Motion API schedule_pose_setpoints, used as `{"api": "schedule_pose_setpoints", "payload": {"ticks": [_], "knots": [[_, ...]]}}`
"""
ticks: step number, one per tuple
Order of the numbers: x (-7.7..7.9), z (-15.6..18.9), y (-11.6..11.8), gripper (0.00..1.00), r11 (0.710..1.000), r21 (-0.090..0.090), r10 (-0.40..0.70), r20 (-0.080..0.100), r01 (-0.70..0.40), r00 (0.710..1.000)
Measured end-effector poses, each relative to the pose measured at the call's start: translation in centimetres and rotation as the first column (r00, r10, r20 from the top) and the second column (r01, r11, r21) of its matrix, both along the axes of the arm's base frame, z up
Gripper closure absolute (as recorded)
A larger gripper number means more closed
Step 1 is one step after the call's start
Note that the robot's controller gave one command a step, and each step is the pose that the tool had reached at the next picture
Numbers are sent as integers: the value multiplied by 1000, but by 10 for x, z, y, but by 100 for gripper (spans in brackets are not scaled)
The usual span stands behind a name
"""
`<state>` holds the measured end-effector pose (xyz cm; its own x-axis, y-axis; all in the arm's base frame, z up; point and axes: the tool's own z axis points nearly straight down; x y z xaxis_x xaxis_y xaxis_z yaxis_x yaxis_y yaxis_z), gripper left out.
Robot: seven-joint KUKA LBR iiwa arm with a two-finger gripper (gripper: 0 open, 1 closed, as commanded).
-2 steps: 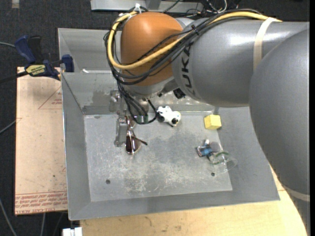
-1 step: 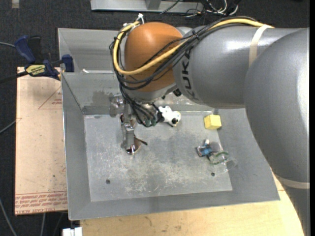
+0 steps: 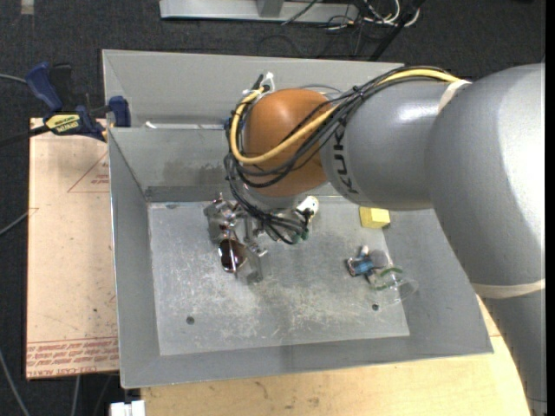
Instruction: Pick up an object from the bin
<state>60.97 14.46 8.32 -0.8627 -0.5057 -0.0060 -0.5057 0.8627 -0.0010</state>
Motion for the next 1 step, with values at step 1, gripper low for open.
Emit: {"api": "schedule_pose_setpoints", "payload": {"ticks": [1], "knots": [[7,-27,-7,0,1000,0,-12,0,12,1000]]}}
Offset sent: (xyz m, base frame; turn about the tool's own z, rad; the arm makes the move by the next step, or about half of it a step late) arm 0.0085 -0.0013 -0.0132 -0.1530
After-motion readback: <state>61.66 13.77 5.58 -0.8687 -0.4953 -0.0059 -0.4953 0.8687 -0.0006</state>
